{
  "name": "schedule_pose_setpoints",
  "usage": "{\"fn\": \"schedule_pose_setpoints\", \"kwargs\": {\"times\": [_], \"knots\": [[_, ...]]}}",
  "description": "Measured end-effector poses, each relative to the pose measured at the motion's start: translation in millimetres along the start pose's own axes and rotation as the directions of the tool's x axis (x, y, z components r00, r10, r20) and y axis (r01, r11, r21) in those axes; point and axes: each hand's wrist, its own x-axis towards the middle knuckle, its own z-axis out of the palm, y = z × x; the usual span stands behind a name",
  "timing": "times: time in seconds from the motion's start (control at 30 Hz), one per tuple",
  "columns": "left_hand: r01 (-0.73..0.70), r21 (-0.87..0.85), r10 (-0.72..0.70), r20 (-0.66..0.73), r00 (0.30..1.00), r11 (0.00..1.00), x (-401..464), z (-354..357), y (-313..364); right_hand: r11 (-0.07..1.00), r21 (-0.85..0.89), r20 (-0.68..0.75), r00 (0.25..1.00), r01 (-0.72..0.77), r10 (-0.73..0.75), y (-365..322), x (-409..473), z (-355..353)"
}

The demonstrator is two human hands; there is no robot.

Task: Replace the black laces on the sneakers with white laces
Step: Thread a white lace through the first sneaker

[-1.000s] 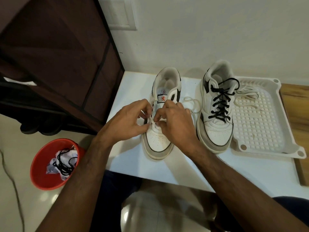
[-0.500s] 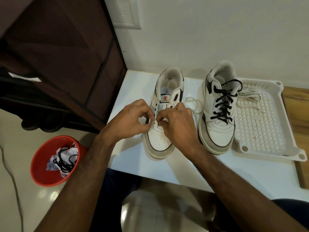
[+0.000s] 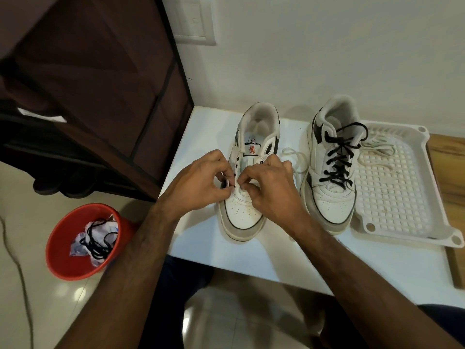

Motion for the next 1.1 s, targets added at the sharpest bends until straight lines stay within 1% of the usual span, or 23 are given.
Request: {"fn": "schedule_pose_setpoints", "kwargs": {"times": [0.13,0.3,0.37,0.53,0.7,0.87,1.0,1.1], "knots": [[-0.001,0.025,0.002,-0.013,1.0,1.0,-0.2,1.3,-0.7,0.998,0.062,0.027,1.0,0.001,-0.002,0.7,1.1,0.8],[-0.003,0.035,0.003,-0.01,1.0,0.999,0.0,4.1,-0.7,0.978,0.205,-0.006,0.999,-0.036,0.038,-3.4,-1.9,1.0],[-0.008,-0.001,0.008,0.014,1.0,1.0,-0.4,2.1,-2.9,0.977,0.212,0.002,0.999,-0.033,0.034,-4.2,-1.9,-1.5],[-0.01,-0.058,0.014,0.061,0.998,0.998,-1.1,-2.9,-4.5,0.99,0.137,0.019,1.0,-0.022,0.02,-3.9,-0.1,-5.7],[0.04,-0.146,-0.033,0.047,0.998,0.989,-0.9,-7.6,-6.4,0.937,0.322,0.019,0.99,-0.139,0.14,-7.6,-3.8,0.2],[0.12,-0.209,-0.112,0.049,0.993,0.971,-2.0,-11.0,-4.7,0.931,0.342,-0.004,0.99,-0.131,0.141,-7.9,-5.9,2.6],[0.078,-0.167,-0.073,0.036,0.997,0.983,-1.5,-9.9,-2.9,0.932,0.334,-0.003,0.988,-0.142,0.152,-7.4,-5.9,3.4],[0.043,-0.124,-0.041,0.017,0.999,0.991,-0.3,-7.1,-1.6,0.917,0.364,0.012,0.985,-0.164,0.171,-8.4,-6.7,2.2]]}}
